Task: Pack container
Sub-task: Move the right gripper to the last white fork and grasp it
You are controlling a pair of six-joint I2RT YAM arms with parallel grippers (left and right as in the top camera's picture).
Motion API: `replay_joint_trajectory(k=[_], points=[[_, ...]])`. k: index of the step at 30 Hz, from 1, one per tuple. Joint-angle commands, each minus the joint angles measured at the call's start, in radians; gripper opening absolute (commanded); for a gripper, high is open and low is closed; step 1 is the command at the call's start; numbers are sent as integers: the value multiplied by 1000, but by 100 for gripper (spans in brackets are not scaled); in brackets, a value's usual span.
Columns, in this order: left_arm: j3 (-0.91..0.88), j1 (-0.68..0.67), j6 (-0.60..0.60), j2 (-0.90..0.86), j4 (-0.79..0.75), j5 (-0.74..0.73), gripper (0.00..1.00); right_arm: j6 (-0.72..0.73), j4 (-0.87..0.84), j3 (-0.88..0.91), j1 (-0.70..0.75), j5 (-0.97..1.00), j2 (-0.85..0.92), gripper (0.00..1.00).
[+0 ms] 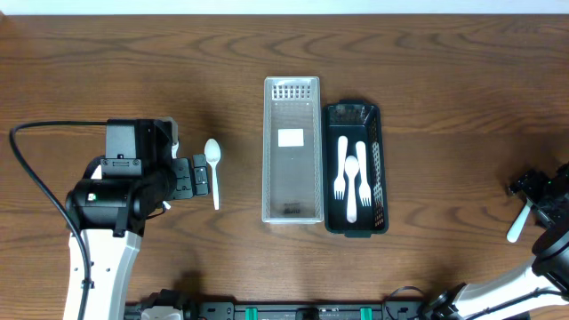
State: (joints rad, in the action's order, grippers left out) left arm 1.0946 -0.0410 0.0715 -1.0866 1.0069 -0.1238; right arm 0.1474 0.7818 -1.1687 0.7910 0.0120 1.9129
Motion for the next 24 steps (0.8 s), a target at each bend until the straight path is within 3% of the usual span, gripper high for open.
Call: replay_joint_trajectory(k=[1,5,13,15,19,24], points=[[18,-2,1,2,2,12,98,-26,-8,5,2,-6,24,86],[18,-2,1,2,2,12,98,-26,-4,5,2,-10,36,75],[18,-2,1,2,2,12,98,-26,0,5,0,-47,36,42],[18,-2,1,2,2,12,98,-26,1,5,-1,-66,36,22],[18,-2,1,2,2,12,98,-25,8,5,-9,-77,35,9],[18,-2,1,2,2,12,98,-25,23,-2,-48,-100,13,5]])
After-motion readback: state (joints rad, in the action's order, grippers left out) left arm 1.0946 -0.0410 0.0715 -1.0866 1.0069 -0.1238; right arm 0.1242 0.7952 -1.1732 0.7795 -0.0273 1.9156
